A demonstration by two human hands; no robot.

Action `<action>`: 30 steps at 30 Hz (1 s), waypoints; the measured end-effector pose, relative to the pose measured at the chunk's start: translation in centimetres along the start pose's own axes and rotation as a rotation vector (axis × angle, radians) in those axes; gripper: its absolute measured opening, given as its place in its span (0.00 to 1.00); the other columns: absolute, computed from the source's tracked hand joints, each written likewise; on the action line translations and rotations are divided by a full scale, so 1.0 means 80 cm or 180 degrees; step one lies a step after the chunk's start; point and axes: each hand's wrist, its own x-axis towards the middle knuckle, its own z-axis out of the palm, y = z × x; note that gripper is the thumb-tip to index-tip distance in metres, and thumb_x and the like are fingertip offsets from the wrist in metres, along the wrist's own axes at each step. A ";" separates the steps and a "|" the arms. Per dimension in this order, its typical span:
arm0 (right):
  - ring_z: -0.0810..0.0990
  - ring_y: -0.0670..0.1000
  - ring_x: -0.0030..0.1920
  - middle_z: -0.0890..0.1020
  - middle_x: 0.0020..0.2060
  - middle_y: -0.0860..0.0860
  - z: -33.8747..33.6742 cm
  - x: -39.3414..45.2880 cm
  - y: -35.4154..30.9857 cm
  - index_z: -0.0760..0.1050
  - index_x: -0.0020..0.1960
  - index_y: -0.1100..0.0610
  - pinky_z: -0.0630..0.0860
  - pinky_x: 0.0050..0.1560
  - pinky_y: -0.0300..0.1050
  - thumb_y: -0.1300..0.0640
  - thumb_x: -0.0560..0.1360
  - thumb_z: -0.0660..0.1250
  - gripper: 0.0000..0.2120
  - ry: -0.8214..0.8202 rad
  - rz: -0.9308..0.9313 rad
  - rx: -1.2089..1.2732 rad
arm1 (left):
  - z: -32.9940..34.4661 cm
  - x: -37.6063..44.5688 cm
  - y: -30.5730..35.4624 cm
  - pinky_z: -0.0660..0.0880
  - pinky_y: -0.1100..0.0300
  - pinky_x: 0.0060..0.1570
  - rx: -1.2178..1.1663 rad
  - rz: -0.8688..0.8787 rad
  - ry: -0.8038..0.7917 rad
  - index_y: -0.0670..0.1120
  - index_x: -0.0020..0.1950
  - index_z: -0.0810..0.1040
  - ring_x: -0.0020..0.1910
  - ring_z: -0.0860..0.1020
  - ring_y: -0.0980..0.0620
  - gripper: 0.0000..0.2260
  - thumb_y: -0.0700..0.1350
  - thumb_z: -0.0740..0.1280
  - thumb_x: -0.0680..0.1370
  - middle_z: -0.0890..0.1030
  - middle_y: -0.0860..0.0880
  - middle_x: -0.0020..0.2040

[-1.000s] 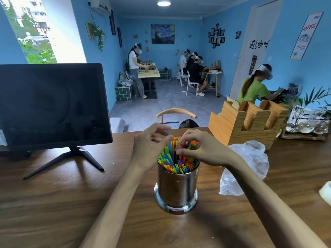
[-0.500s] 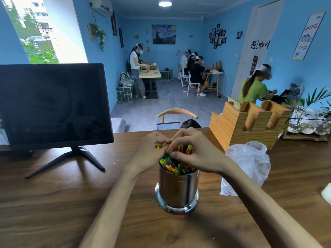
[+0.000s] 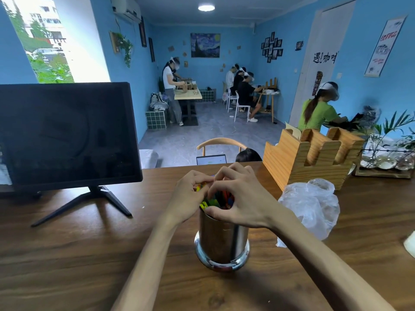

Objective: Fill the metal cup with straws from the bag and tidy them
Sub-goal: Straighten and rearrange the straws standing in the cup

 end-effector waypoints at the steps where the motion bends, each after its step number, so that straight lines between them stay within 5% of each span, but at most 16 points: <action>1: 0.68 0.46 0.55 0.74 0.50 0.41 0.000 -0.002 0.001 0.81 0.47 0.43 0.61 0.55 0.46 0.32 0.72 0.68 0.15 0.0029 -0.0005 -0.0089 | 0.001 -0.001 -0.001 0.79 0.53 0.58 0.0014 0.0020 0.0017 0.52 0.57 0.85 0.52 0.78 0.63 0.08 0.42 0.70 0.81 0.80 0.55 0.52; 9: 0.70 0.48 0.53 0.78 0.49 0.42 -0.006 -0.010 0.008 0.84 0.48 0.45 0.67 0.54 0.51 0.45 0.72 0.67 0.10 0.0269 0.0364 -0.0142 | 0.005 -0.022 -0.003 0.76 0.57 0.60 -0.0202 0.0485 0.0346 0.62 0.60 0.83 0.61 0.79 0.58 0.11 0.47 0.68 0.82 0.82 0.60 0.57; 15: 0.70 0.46 0.54 0.78 0.49 0.42 -0.011 -0.012 0.009 0.84 0.48 0.44 0.67 0.53 0.49 0.38 0.71 0.60 0.18 0.0166 0.0447 -0.0202 | 0.008 -0.044 -0.007 0.72 0.56 0.67 0.0155 0.0455 0.0196 0.59 0.57 0.85 0.65 0.75 0.59 0.09 0.47 0.73 0.79 0.80 0.61 0.60; 23: 0.68 0.44 0.52 0.75 0.47 0.40 -0.010 0.000 0.013 0.75 0.43 0.44 0.70 0.55 0.45 0.36 0.67 0.59 0.14 -0.0237 0.0608 0.0172 | 0.021 -0.057 -0.004 0.71 0.56 0.70 0.0021 0.0282 0.0490 0.58 0.56 0.86 0.68 0.73 0.61 0.09 0.45 0.71 0.80 0.80 0.59 0.63; 30: 0.70 0.48 0.52 0.75 0.48 0.44 -0.017 0.000 0.026 0.75 0.47 0.49 0.68 0.57 0.48 0.53 0.77 0.69 0.03 0.0022 0.0349 0.0593 | 0.030 -0.061 0.011 0.71 0.51 0.70 0.0127 0.0344 0.0684 0.61 0.60 0.82 0.69 0.73 0.57 0.09 0.54 0.70 0.80 0.79 0.60 0.62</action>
